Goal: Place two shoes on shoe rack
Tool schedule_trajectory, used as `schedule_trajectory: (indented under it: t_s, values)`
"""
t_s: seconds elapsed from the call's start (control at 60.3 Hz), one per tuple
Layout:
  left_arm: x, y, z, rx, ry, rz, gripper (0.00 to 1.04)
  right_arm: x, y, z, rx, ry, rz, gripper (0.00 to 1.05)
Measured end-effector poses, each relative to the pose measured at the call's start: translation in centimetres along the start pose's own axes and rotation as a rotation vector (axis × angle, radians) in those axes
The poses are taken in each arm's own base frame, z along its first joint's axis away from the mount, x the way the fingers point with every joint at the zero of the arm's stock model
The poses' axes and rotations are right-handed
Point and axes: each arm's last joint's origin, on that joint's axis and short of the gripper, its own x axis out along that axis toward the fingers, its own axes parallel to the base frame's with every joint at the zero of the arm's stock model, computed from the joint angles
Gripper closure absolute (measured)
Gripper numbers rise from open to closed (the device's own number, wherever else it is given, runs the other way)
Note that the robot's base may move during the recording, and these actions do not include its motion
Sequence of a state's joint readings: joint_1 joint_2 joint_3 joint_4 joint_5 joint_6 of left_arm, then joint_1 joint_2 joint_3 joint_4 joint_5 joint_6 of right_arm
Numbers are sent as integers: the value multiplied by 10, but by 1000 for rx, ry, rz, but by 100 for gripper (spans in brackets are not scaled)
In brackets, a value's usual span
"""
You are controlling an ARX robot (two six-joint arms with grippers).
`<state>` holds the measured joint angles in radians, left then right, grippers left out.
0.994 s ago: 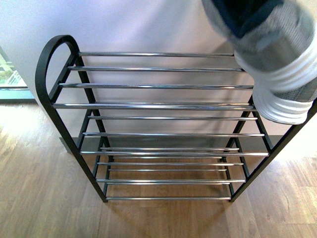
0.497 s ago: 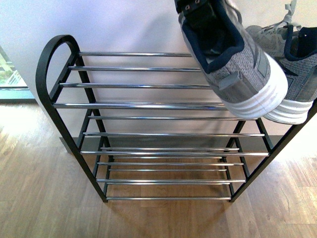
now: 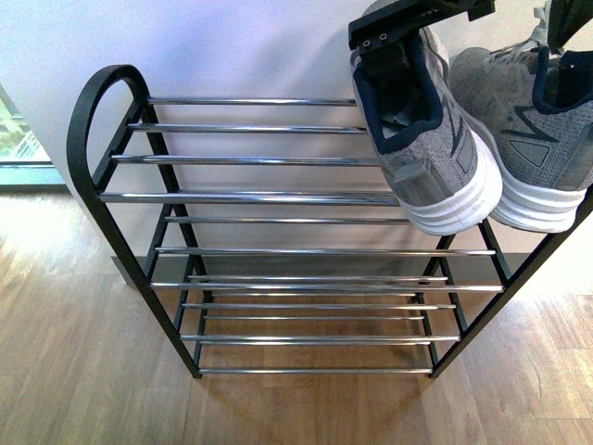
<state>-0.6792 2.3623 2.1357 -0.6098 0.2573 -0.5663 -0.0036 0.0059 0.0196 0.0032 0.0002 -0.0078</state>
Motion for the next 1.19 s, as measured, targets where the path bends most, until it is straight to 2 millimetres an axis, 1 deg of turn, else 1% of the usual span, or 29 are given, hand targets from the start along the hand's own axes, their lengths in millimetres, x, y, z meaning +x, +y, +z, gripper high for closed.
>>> schedule_trajectory:
  t_s: [0.166, 0.215, 0.282, 0.431, 0.58, 0.646, 0.68, 0.729, 0.779, 0.812, 0.928, 0.994, 1.061, 1.193]
  values:
    - [4, 1, -1, 29, 0, 3, 9, 0, 0, 0, 0, 0, 0, 9]
    - [5, 3, 0, 24, -4, 30, 9, 0, 0, 0, 0, 0, 0, 9]
    - [5, 4, -1, 56, 4, 34, 9, 0, 0, 0, 0, 0, 0, 9]
    - [7, 5, 1, 107, -23, 138, 9, 0, 0, 0, 0, 0, 0, 9]
    - [11, 3, 7, 116, -38, 139, 9, 0, 0, 0, 0, 0, 0, 9]
    - [10, -1, 10, 125, -30, 133, 9, 0, 0, 0, 0, 0, 1, 9]
    - [11, -2, 10, 131, -14, 100, 9, 0, 0, 0, 0, 0, 1, 9]
    - [10, -5, 12, 135, -20, 121, 9, 0, 0, 0, 0, 0, 0, 9]
    - [10, -7, 12, 137, -14, 81, 9, 0, 0, 0, 0, 0, 0, 9]
    - [10, -7, 14, 135, -23, 100, 9, 0, 0, 0, 1, 0, 0, 9]
    - [10, -6, 13, 133, -47, 96, 9, 0, 0, 0, 0, -1, 1, 9]
    - [10, -3, 8, 115, -42, 117, 9, 0, 0, 0, 0, 0, 1, 9]
    - [14, 2, 2, 101, -17, 122, 9, 0, 0, 0, 0, -1, 2, 9]
    - [14, 1, 3, 100, -18, 105, 9, 0, 0, 0, 0, -1, 1, 9]
